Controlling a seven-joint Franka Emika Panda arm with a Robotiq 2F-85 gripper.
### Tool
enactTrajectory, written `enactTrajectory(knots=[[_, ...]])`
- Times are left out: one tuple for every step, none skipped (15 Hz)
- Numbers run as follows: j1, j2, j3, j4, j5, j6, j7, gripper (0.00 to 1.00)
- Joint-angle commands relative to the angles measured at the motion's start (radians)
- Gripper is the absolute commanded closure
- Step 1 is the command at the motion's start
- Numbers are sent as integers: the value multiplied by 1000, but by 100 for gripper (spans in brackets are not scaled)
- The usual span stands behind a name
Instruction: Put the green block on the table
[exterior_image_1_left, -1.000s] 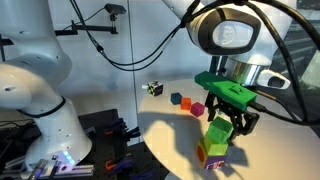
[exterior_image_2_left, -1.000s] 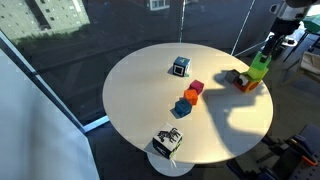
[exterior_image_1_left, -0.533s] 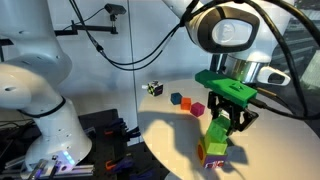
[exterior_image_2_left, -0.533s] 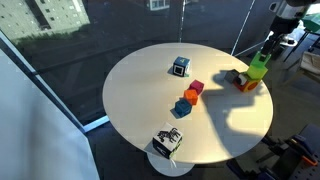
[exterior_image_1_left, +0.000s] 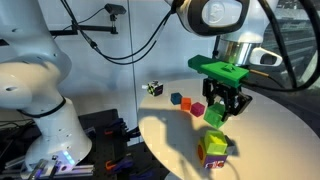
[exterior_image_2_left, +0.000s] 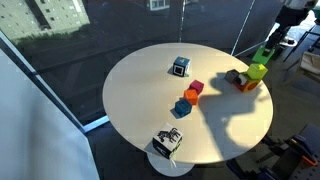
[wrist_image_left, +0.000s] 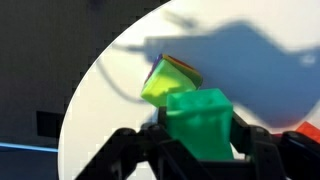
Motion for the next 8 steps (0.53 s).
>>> enactTrajectory(knots=[[24, -41, 19, -39, -5, 2, 26, 67], [33, -42, 25, -48, -9, 9, 36, 67], [42, -41, 32, -57, -11, 15, 44, 67], [51, -37, 40, -63, -13, 17, 54, 67], [61, -34, 48, -70, -16, 21, 70, 67], [70, -33, 55, -76, -18, 22, 81, 67], [79, -27, 63, -83, -21, 28, 99, 67], [87, -21, 70, -86, -23, 31, 113, 67]])
